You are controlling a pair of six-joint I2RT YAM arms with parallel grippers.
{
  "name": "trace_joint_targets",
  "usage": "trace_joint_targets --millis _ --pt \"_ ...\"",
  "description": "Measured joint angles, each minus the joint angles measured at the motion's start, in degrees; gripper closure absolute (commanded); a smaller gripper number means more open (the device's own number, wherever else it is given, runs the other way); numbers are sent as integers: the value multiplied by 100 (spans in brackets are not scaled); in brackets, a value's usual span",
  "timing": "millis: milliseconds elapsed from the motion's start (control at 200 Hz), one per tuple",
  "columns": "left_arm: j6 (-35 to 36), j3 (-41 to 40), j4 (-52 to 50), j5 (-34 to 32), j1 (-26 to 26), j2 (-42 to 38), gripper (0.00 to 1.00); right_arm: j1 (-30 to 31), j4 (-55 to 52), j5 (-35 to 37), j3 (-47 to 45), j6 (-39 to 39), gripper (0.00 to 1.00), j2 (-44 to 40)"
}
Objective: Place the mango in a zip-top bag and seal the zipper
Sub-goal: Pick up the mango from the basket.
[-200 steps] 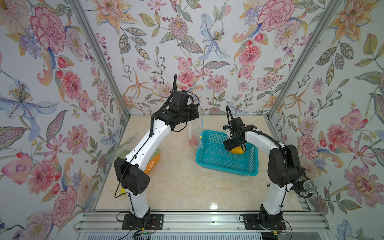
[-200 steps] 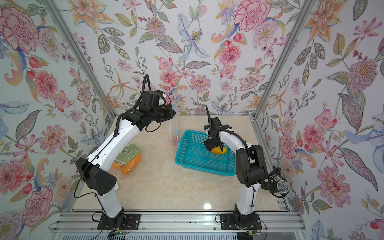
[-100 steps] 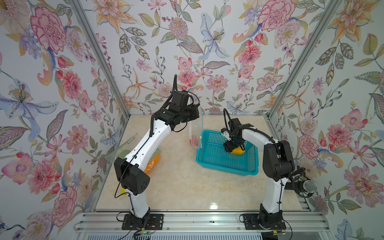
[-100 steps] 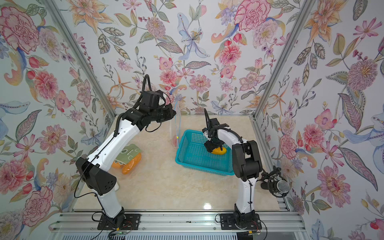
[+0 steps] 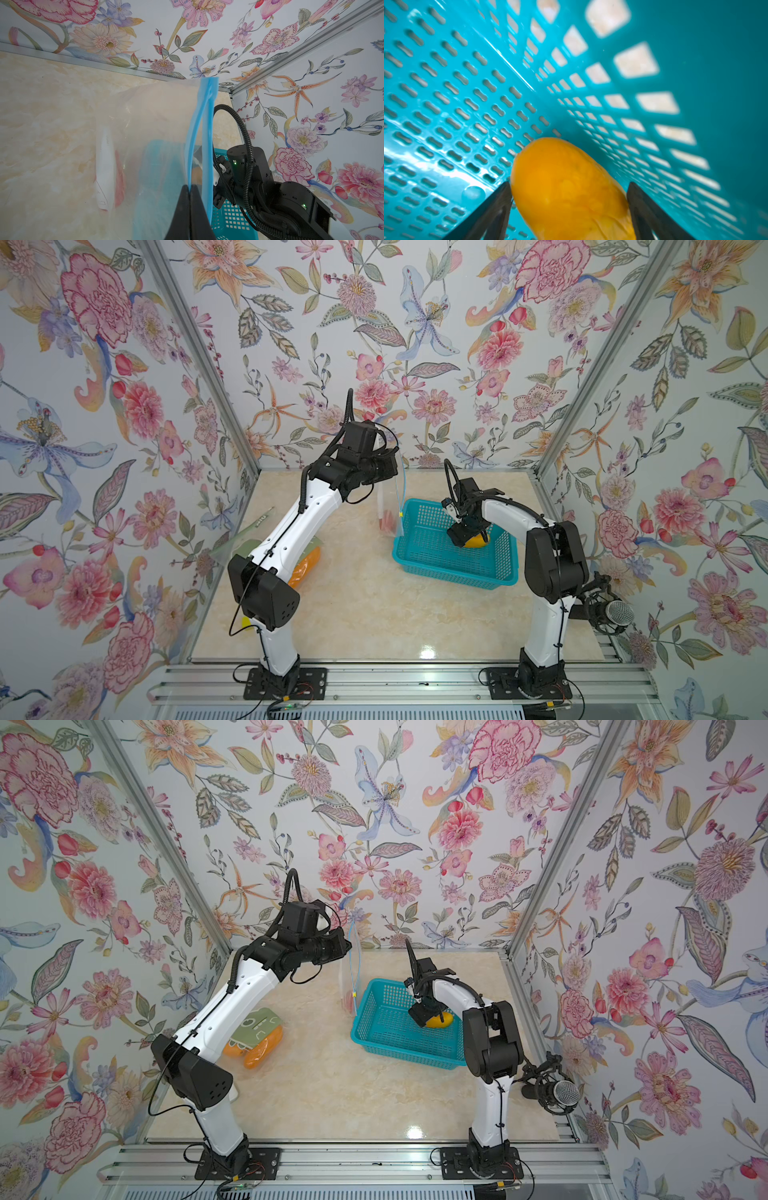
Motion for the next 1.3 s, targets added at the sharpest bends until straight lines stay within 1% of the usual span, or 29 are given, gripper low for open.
trace_joint_targets --millis 200,280,395,555,646,776,871,926,971,1041,1121,1196,1246,1301 --pt "0 0 0 2 17 0 100 37 173 249 -555 -48 16 -166" --pt "0 0 0 4 31 0 100 109 385 343 -831 -57 18 -286" --pt "2 0 0 4 55 0 100 199 778 413 -1178 -55 17 -507" --pt "0 0 0 9 66 0 100 251 1097 424 -1207 -52 16 -522" --pt "0 -76 48 42 70 -17 100 236 1215 413 -1102 -48 19 -461" --pt "0 -203 92 50 76 -44 100 177 1353 345 -1008 -13 28 -345" --pt "0 -210 101 92 76 -44 100 146 1357 291 -1008 24 40 -339" --pt "0 -210 125 116 76 -44 100 136 1370 264 -1008 72 49 -339" --pt "0 -210 131 131 76 -44 100 136 1370 260 -1012 59 51 -341" --pt "0 -210 136 133 76 -44 100 138 1366 221 -1025 111 56 -389" --pt "0 -210 131 133 76 -44 100 138 1351 179 -1071 144 57 -514" --pt "0 -210 133 136 76 -44 100 138 1322 79 -1099 216 58 -802" --pt "0 -210 133 140 76 -44 100 144 1307 -28 -1106 310 62 -1108" --pt "2 -210 131 149 76 -44 100 142 1329 -190 -1106 437 69 -1532"
